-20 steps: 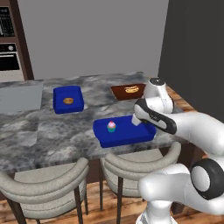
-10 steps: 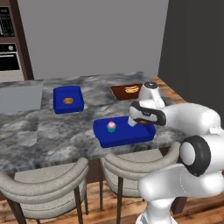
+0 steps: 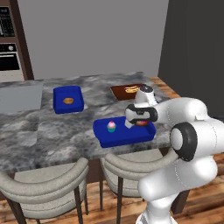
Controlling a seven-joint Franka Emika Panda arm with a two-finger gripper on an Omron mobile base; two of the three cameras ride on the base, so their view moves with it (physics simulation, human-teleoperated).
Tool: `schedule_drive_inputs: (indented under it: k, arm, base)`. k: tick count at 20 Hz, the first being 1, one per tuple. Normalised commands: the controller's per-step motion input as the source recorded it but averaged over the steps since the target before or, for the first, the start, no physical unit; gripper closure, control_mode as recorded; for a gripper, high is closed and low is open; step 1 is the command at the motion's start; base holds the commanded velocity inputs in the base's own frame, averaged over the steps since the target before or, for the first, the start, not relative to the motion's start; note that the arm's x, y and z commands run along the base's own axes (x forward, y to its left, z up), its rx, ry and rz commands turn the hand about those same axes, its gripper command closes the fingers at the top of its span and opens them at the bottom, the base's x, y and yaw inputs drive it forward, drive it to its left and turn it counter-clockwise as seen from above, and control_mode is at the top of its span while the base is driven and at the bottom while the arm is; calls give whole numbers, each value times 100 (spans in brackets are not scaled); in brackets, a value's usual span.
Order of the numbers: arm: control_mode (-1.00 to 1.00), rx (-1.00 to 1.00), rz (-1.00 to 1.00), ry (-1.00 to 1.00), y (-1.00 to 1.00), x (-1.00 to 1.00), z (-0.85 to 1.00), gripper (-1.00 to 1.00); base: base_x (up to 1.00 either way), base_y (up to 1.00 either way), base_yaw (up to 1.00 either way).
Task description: Take the cupcake and donut from the fridge and place them on the empty tray on the dining counter.
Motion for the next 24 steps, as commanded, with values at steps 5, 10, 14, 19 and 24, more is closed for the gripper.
schedule_drive_inputs:
  k: [5, 10, 14, 19, 24]
  arm:
    - [-100, 0, 0, 0, 0, 21, -21, 100]
    - [-100, 0, 0, 0, 0, 16, -25, 100]
    - [-100, 0, 0, 0, 0, 20, -24, 100]
    - [-100, 0, 0, 0, 0, 30, -23, 100]
    - [-100, 0, 0, 0, 0, 30, -22, 100]
  base:
    - [0, 0, 0]
    - [0, 0, 0]
    - [0, 0, 0]
    - [0, 0, 0]
    - [0, 0, 0]
